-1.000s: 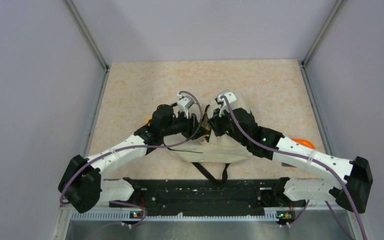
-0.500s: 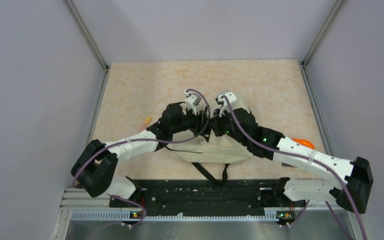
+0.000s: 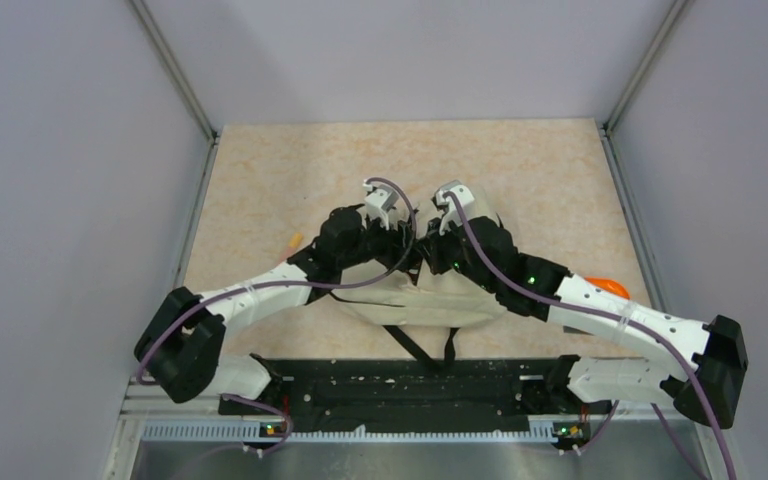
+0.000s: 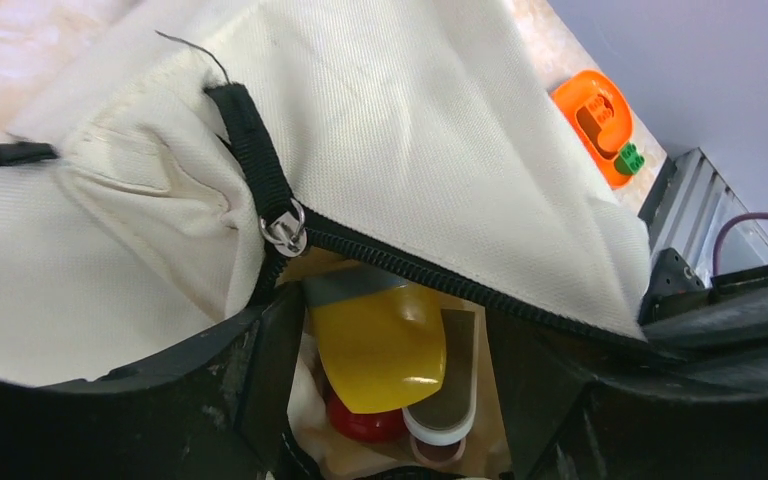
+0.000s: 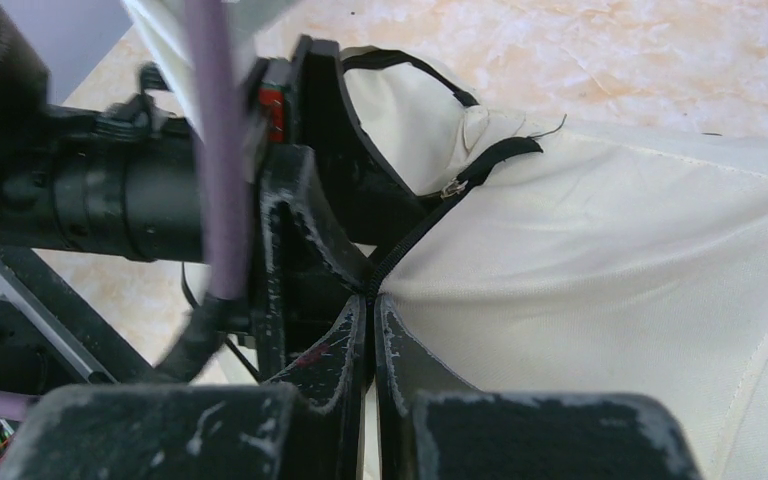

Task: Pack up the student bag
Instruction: Place the stationery in the student bag, then adjust the student bag at the center of the board.

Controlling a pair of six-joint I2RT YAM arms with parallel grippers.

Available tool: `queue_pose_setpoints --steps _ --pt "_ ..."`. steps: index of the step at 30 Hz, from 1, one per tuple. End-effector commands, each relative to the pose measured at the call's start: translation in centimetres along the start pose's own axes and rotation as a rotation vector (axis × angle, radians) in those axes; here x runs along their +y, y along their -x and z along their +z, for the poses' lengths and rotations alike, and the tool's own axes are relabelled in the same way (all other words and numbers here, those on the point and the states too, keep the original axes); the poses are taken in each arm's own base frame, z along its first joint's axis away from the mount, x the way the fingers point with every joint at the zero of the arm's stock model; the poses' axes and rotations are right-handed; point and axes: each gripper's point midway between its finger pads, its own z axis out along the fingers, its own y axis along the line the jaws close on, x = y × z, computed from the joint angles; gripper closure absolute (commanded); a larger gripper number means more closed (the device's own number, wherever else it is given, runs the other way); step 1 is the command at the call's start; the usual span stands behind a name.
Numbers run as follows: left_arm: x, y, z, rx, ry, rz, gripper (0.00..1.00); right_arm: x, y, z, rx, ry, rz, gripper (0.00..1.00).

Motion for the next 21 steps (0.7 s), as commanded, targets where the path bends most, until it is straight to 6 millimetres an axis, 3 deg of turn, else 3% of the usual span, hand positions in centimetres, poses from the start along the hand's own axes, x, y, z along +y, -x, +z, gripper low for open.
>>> queue_pose_setpoints --steps 1,7,10,14,21 --pt "-1.6 3.9 -2.4 -0.135 0.002 0.093 0.27 1.9 6.0 -1.4 -0.197 0.081 0.079 1.0" --pt "-0.7 3.3 -5.2 -0.121 0.091 0.106 0.25 1.7 6.2 -1.4 -0.203 0.07 0.074 1.0" --pt "0.8 2.3 -6.4 -0.109 0.183 0.077 0.25 1.7 6.1 -1.4 -0.202 0.066 0.07 1.0" --pt "3.5 1.6 -7.7 -0.147 0.332 -0.006 0.33 1.5 6.0 -1.3 -0.2 0.059 0.067 1.0" --pt "3.7 0.0 -6.3 -0.109 0.326 -0.126 0.4 1.6 5.8 -1.2 -0.195 0.065 0.068 1.0"
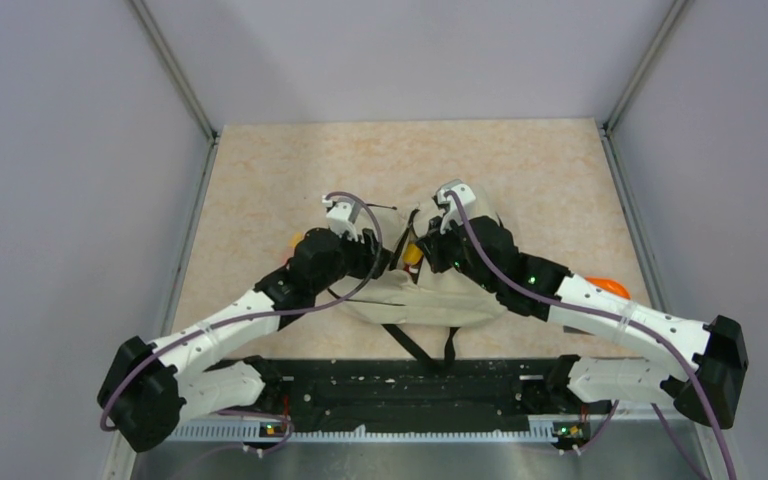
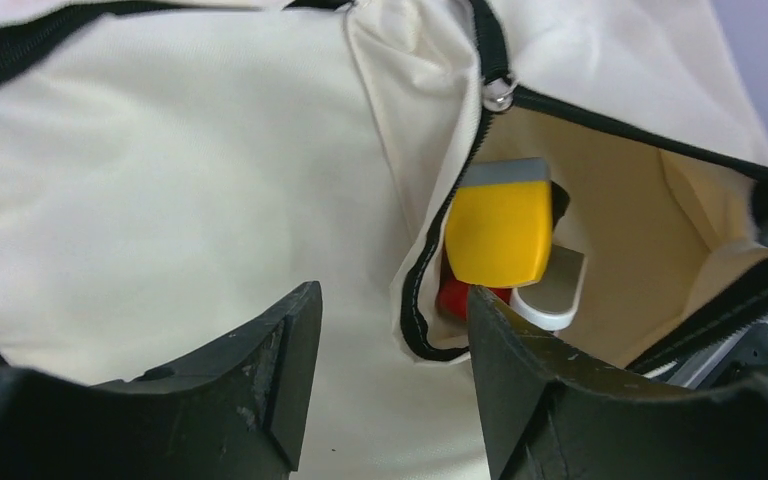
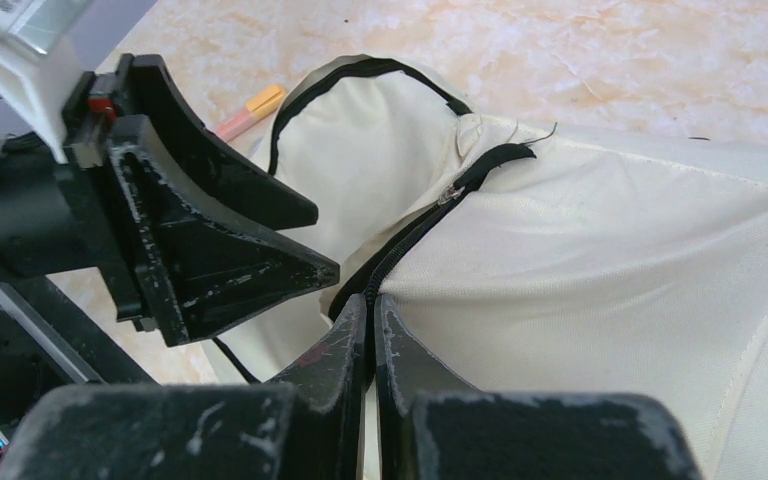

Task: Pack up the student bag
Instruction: Adjust the student bag at the center of the board.

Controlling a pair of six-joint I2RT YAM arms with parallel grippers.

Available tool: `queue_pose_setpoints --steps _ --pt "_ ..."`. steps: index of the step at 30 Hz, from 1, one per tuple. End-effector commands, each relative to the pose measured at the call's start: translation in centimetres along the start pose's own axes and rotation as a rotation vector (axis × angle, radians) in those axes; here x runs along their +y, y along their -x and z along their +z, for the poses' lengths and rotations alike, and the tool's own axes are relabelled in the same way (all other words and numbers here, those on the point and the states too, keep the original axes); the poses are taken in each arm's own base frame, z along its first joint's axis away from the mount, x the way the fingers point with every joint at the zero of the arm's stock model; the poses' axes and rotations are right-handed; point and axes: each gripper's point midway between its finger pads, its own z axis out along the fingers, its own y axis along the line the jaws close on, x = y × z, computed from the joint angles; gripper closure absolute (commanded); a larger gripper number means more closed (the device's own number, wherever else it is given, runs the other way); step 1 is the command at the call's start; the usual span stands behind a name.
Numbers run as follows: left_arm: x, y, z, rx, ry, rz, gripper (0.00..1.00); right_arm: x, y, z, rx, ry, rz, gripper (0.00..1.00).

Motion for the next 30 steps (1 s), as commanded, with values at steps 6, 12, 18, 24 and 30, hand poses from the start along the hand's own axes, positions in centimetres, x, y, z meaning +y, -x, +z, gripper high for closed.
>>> queue_pose_setpoints --steps 6,12,18,24,30 --pt "-1.3 -2.1 2.4 0.093 -0.052 -0.127 0.42 1.5 5.6 -1.3 -0.19 0.064 0.071 1.0" --pt "-3.8 -1.3 2.4 0.12 -0.156 -0.149 0.91 0.9 5.2 -1.4 -0.188 0.036 0.066 1.0" --pt "-8.0 7.1 -2.2 -0.1 -0.293 -0.115 1.0 -1.3 3.5 -1.1 -0.152 -0.071 0.037 1.0" --pt "-7.6 5.4 -1.4 -0.043 -0.282 -0.13 1.0 -1.6 3.2 -0.7 -0.146 -0.092 0.025 1.0" --pt "-4.9 4.5 -0.4 -0.024 -0.138 -0.123 1.0 -1.4 3.3 -0.7 -0.143 -0.082 0.023 1.0"
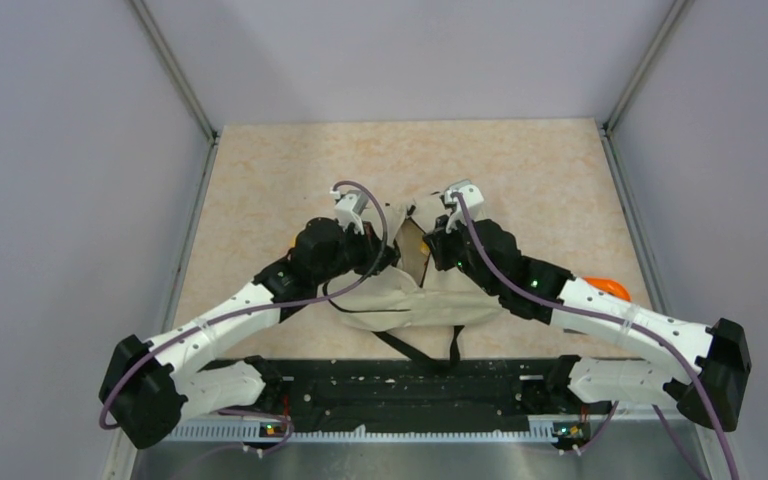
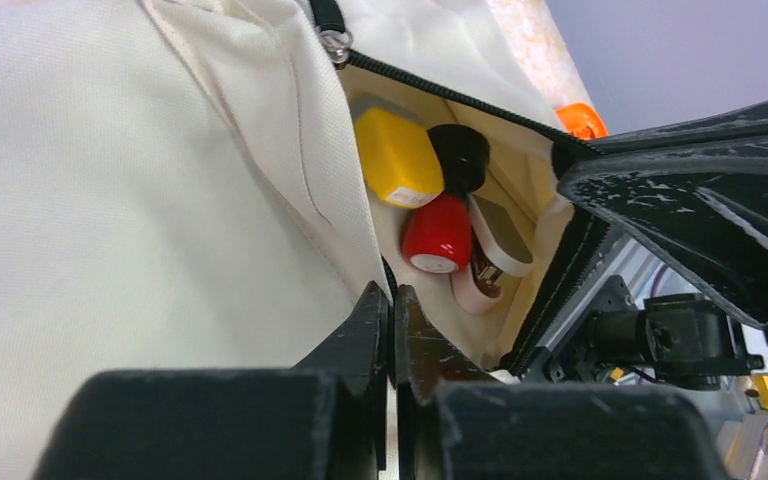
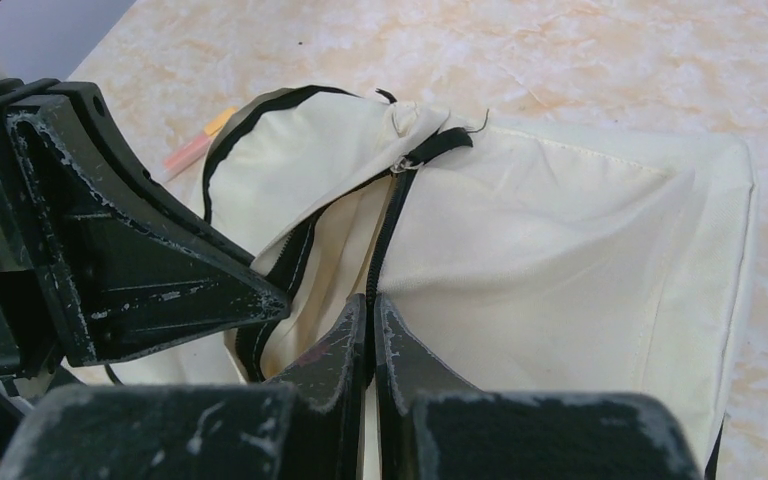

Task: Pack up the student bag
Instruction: Adjust the student bag at the center of the board.

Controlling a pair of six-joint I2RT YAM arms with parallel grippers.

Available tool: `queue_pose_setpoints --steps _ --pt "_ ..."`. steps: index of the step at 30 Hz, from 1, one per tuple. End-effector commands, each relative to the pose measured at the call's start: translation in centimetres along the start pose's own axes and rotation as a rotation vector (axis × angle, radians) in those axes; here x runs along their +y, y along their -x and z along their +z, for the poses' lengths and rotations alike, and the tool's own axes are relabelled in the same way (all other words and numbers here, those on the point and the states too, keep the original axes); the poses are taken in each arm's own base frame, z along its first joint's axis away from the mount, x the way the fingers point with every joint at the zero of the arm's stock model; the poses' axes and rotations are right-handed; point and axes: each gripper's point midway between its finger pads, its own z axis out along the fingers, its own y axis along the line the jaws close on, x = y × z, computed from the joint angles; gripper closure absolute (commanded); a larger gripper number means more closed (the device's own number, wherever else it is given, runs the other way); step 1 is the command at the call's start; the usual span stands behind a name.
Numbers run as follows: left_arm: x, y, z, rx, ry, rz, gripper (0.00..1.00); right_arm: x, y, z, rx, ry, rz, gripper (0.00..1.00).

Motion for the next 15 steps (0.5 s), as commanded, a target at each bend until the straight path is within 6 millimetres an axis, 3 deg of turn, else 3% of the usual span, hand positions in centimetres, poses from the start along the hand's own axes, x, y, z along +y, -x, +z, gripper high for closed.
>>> queue_pose_setpoints --steps 1,3,7,8,11,15 --pt "0.4 3.4 -0.3 -0.111 0.082 0.019 1.0 0.4 3.1 -0.4 -0.102 0.006 0.033 1.0" --pt "2.4 3.6 -1.0 -0.129 0.192 0.023 0.91 0.3 3.3 -0.5 -0.107 0.006 0.033 1.0" --pt "4.6 3.9 -3.1 -0.141 0.322 0.049 0.39 0.4 3.7 -0.7 -0.118 0.008 0.035 1.0" --pt "5.1 4.1 -3.7 -0.148 0.343 0.06 0.34 0.3 3.7 -0.7 -0.119 0.007 0.035 1.0" --pt "7.1 5.1 -5.7 -0.169 0.431 0.074 0.26 0.3 3.8 -0.8 -0.121 0.005 0.034 1.0" --pt "12.8 6.3 -8.7 -0.201 0.577 0.013 0.25 0.2 3.8 -0.9 -0.121 0.001 0.033 1.0"
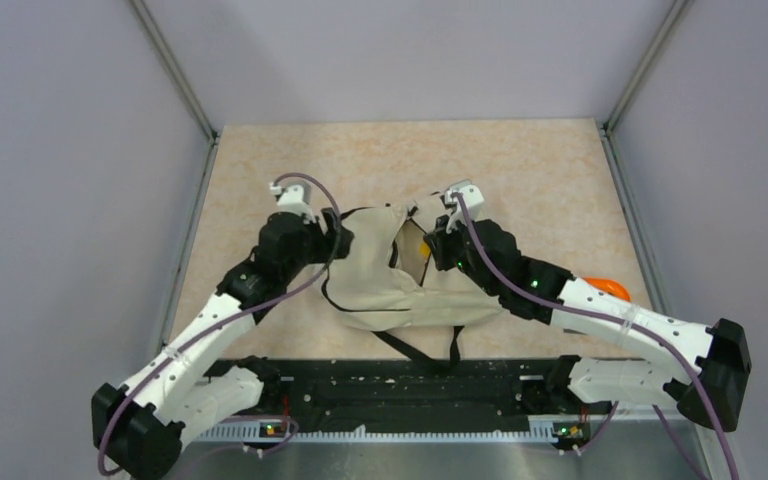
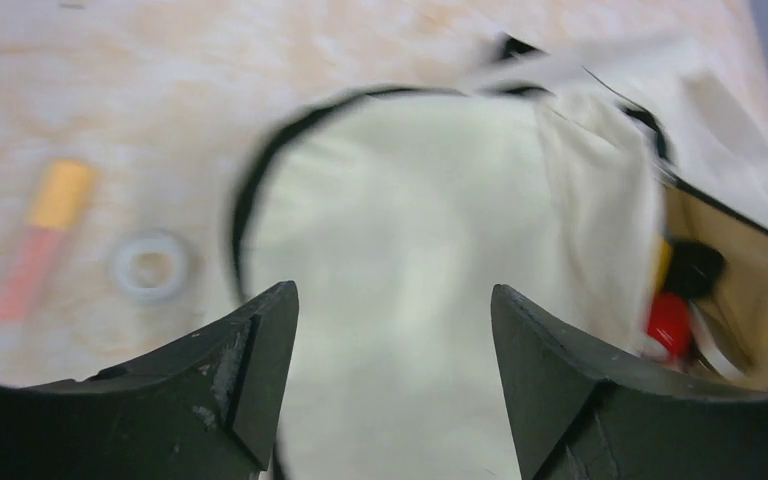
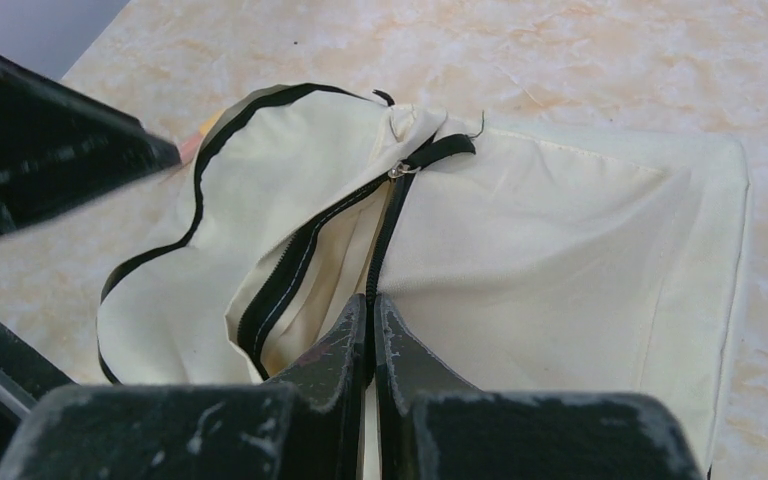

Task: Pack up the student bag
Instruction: Adjust the student bag at the center of the board, then pick up the stationery from the center of the board.

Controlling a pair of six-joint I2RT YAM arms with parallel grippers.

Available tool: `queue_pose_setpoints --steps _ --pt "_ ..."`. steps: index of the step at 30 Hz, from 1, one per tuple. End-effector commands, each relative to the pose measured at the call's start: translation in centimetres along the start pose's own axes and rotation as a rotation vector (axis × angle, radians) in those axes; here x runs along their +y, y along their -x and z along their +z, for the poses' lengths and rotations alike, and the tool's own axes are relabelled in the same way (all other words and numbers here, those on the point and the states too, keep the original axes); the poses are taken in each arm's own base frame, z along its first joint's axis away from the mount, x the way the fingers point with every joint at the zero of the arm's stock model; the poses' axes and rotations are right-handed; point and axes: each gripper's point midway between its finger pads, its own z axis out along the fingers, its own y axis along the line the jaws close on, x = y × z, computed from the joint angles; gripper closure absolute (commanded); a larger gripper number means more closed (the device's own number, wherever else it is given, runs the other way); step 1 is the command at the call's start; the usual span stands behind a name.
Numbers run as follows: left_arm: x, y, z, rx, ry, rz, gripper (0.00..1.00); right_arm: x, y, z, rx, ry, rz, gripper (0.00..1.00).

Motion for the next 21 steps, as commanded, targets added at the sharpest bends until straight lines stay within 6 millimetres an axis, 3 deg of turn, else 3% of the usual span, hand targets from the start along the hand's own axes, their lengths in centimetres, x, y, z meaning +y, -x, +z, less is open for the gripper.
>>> queue_pose_setpoints --steps 1,6,9,16,21 --pt "7.3 2.6 -0.7 -0.059 0.209 -0.027 0.24 0.3 3.8 -0.9 -0.122 0.008 0.038 1.0" --pt "16.2 1.4 0.6 0.04 0.438 -0.082 0.24 -0.2 4.1 -1.2 -0.131 -0.01 0.037 1.0" --pt "19.4 0.4 2.1 0.1 0.526 -0.106 0.26 -0.2 4.4 -1.5 -0.143 -0.008 0.035 1.0" --pt "22.4 -2.4 4.3 0.237 0.618 -0.089 0.28 -0.7 4.7 -2.0 -0.157 -0.02 0.031 1.0" --pt "23.5 -3.6 5.2 0.295 0.646 -0.092 0.31 -0.8 4.8 -2.2 -0.162 -0.02 0.028 1.0"
